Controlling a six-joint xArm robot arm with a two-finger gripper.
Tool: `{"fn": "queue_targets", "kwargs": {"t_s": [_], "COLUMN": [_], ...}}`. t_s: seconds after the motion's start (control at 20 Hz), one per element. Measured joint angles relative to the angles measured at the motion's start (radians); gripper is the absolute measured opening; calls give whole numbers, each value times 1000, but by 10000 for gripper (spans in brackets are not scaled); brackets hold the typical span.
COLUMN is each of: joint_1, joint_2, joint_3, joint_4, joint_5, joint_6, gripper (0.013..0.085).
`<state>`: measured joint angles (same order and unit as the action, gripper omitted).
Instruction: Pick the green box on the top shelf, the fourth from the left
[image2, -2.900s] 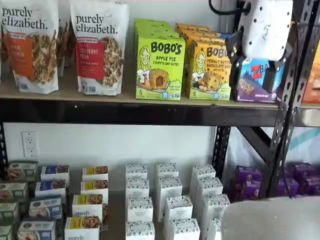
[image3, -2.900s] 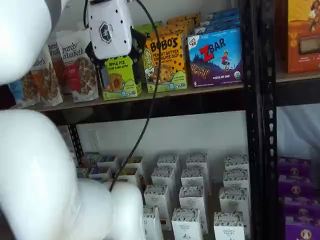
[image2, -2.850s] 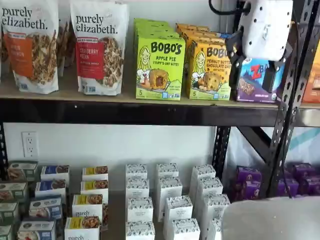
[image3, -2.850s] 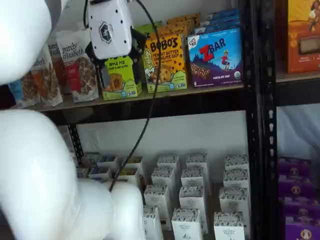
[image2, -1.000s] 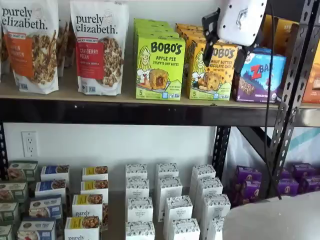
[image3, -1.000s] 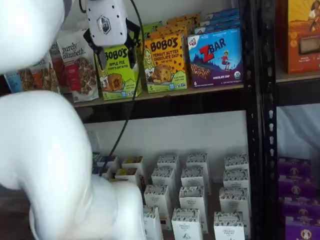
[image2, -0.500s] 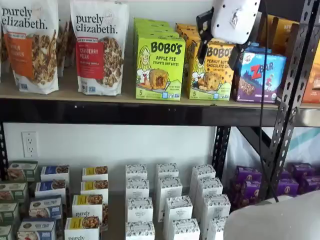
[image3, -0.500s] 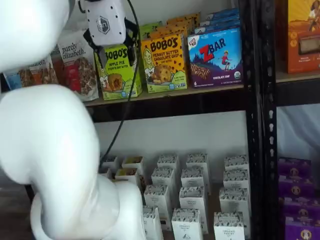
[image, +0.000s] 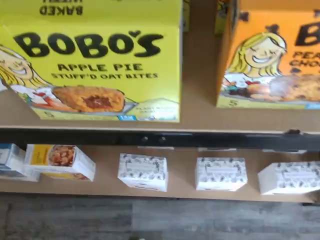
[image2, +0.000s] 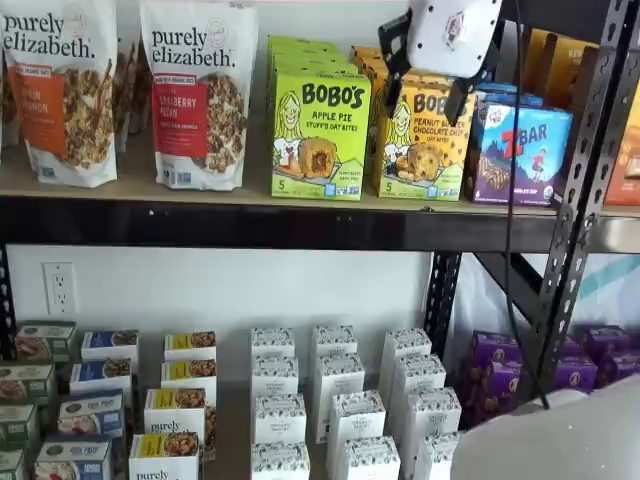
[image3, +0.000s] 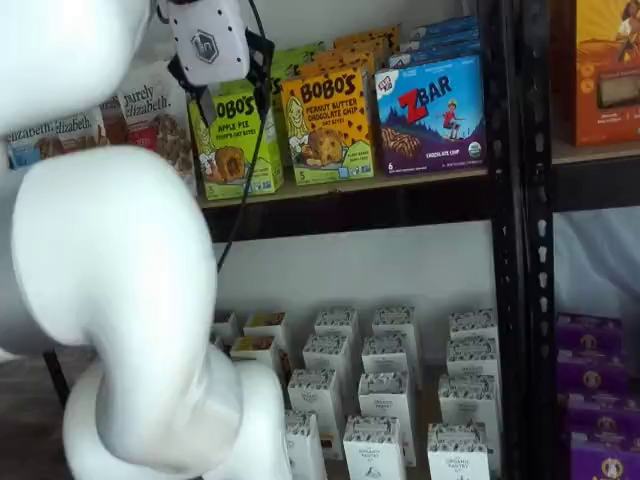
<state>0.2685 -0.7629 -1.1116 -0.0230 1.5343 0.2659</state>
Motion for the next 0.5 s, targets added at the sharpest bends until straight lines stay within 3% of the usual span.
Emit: {"fn": "queue_targets", "kwargs": {"t_s": [0.5], "joint_1": [-21], "joint_2": [131], "joint_3": [-114], "joint_4": [88], "joint_5": [7], "joint_6": [-19], "gripper": [850]}}
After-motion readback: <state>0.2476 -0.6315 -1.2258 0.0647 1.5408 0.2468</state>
